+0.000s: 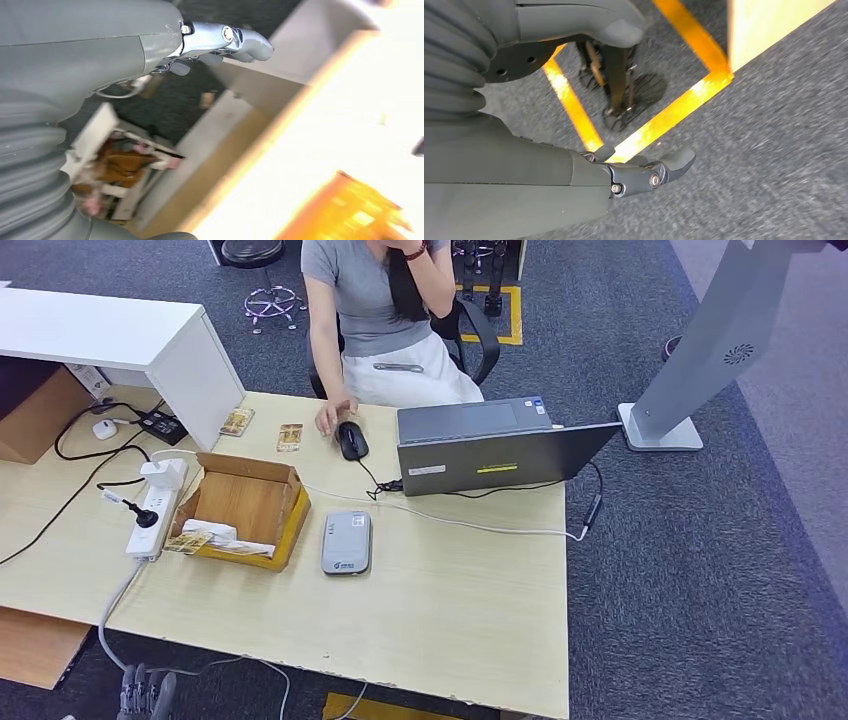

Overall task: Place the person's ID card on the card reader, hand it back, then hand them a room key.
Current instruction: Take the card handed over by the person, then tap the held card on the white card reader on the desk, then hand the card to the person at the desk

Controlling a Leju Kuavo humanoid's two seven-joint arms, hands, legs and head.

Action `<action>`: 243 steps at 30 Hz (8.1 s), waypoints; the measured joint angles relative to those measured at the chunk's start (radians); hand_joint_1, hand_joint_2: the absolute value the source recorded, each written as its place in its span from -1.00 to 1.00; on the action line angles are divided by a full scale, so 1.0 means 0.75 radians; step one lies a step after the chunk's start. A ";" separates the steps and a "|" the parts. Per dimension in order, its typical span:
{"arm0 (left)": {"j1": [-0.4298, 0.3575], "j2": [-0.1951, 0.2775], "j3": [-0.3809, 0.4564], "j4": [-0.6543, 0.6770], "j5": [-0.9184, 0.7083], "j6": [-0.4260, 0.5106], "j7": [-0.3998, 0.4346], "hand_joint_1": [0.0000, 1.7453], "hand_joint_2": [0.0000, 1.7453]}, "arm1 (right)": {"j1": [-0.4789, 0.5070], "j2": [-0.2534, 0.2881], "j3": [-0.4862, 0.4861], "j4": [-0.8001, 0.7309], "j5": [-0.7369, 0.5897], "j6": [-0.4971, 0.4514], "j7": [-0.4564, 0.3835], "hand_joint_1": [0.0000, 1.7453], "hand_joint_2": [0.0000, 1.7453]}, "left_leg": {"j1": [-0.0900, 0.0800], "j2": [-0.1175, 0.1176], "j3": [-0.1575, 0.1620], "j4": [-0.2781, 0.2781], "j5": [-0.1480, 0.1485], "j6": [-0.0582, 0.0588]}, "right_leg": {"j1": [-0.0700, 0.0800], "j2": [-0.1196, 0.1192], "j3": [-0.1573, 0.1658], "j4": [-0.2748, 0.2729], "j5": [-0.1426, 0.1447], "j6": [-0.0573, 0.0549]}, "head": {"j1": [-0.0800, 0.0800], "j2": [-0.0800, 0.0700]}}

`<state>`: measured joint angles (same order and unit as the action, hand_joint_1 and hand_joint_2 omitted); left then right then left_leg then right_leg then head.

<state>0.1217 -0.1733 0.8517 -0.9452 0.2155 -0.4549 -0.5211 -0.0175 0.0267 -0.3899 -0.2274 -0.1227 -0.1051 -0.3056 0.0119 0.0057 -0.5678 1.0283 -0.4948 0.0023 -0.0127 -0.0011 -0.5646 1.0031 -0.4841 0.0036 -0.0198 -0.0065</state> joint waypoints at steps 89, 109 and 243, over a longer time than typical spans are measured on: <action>-0.956 0.515 -0.985 -0.169 -1.733 1.038 0.526 -1.00 1.00 | -0.018 0.084 0.474 0.055 0.747 -0.115 0.494 -1.00 1.00 | 0.000 0.001 0.002 0.001 0.006 -0.001 | 0.000 0.003 -0.001 0.001 0.004 0.000 | 0.000 0.000; -1.264 0.691 -1.254 0.203 -2.183 1.283 0.733 -1.00 1.00 | -0.052 0.084 0.533 0.055 0.852 -0.085 0.544 -1.00 1.00 | 0.001 0.003 0.001 0.001 0.006 -0.001 | 0.001 0.005 -0.001 0.001 0.004 0.000 | 0.000 0.000; -0.917 0.295 -1.854 0.044 -2.047 0.603 1.000 1.00 1.00 | -0.021 0.108 0.461 0.055 0.915 -0.116 0.581 -1.00 1.00 | 0.002 0.001 -0.001 0.004 0.006 -0.001 | 0.001 0.004 -0.002 0.001 0.005 0.000 | 0.000 0.000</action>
<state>-0.5663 0.0479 -0.5389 -0.9122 -1.3201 -0.0027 0.2289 -0.0331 0.1080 -0.0443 -0.1858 0.5634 -0.1923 0.1299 0.0130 0.0066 -0.5686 1.0314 -0.4903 0.0017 -0.0119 0.0016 -0.5658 1.0042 -0.4804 0.0037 -0.0199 -0.0065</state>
